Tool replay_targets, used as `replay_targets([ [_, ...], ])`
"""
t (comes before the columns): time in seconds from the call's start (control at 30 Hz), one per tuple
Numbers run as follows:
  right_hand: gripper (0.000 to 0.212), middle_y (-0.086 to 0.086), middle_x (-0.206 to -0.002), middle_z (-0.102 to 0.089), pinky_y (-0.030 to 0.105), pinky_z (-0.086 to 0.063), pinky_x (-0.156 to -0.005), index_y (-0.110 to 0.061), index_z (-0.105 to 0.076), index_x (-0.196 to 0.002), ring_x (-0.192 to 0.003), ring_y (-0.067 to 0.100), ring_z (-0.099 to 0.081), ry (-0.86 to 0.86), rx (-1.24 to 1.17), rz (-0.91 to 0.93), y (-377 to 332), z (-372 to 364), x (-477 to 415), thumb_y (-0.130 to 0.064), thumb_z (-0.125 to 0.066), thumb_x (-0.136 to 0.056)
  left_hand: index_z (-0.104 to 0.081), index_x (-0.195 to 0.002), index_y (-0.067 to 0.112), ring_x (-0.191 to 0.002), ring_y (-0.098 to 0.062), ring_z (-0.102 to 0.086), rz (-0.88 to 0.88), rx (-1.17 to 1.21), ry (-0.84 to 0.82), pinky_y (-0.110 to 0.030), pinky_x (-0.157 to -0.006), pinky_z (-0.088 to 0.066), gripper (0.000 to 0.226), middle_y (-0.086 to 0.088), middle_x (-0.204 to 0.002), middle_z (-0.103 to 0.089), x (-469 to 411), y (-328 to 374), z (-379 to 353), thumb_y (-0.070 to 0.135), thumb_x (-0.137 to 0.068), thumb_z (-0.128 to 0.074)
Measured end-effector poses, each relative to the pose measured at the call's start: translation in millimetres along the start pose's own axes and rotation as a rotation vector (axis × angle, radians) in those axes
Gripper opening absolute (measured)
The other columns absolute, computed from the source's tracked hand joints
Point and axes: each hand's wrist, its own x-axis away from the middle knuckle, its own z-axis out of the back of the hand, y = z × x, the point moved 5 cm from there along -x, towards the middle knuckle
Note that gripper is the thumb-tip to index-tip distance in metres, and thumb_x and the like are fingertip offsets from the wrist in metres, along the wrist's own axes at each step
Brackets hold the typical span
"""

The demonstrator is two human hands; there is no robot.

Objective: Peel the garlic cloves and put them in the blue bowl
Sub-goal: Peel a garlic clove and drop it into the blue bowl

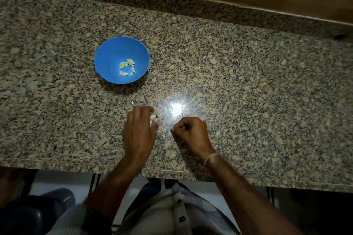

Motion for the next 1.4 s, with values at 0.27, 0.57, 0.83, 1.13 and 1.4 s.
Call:
replay_targets([
  [0.27, 0.016, -0.007, -0.069, -0.073, 0.027, -0.057, -0.066, -0.015, -0.073, -0.069, -0.065, 0.005, -0.068, 0.034, 0.222, -0.042, -8, -8, 0, -0.012, -0.077, -0.084, -0.062, -0.111, 0.027, -0.091, -0.018, -0.056, -0.035, 0.113, -0.104, -0.031, -0.061, -0.039, 0.014, 0.007, -0.099, -0.058, 39, -10, -25, 0.03, -0.098, -0.068],
  [0.57, 0.01, 0.009, -0.083, -0.077, 0.033, -0.05, -0.062, -0.013, -0.077, -0.084, -0.079, 0.028, -0.072, 0.082, 0.476, -0.037, -35, -22, 0, -0.009, -0.069, -0.088, -0.07, -0.104, 0.032, -0.081, -0.013, -0.065, 0.066, 0.225, -0.145, -0.031, -0.06, -0.043, 0.009, 0.011, -0.093, -0.071, 27, -15, -24, 0.027, -0.101, -0.062],
  [0.83, 0.005, 0.021, -0.076, -0.073, 0.06, -0.062, -0.078, 0.003, -0.078, -0.093, -0.067, 0.029, -0.068, -0.092, -0.615, -0.273, -22, -29, 24, 0.0, -0.074, -0.094, -0.078, -0.095, 0.009, -0.082, -0.035, -0.077, 0.538, 1.002, -0.317, -0.055, -0.083, -0.063, 0.007, -0.015, -0.085, -0.079, 21, -27, -32, 0.015, -0.095, -0.074],
  [1.13, 0.022, 0.032, -0.082, -0.073, 0.034, -0.059, -0.058, 0.006, -0.075, -0.088, -0.06, 0.026, -0.067, -0.006, -0.559, -0.231, -22, -19, 26, -0.015, -0.08, -0.092, -0.078, -0.086, 0.001, -0.065, -0.019, -0.069, 0.598, 1.083, -0.377, -0.027, -0.061, -0.055, 0.013, -0.016, -0.077, -0.077, 12, -11, -13, 0.012, -0.094, -0.075],
  [1.4, 0.02, 0.002, -0.075, -0.077, 0.041, -0.063, -0.068, -0.011, -0.077, -0.08, -0.07, 0.022, -0.074, 0.078, -0.235, 0.058, -41, -1, 28, -0.028, -0.082, -0.089, -0.077, -0.074, 0.016, -0.045, -0.009, -0.042, 0.833, 1.128, -0.611, -0.015, -0.043, -0.031, 0.019, 0.0, -0.061, -0.063, 15, -18, -17, 0.032, -0.083, -0.084],
])
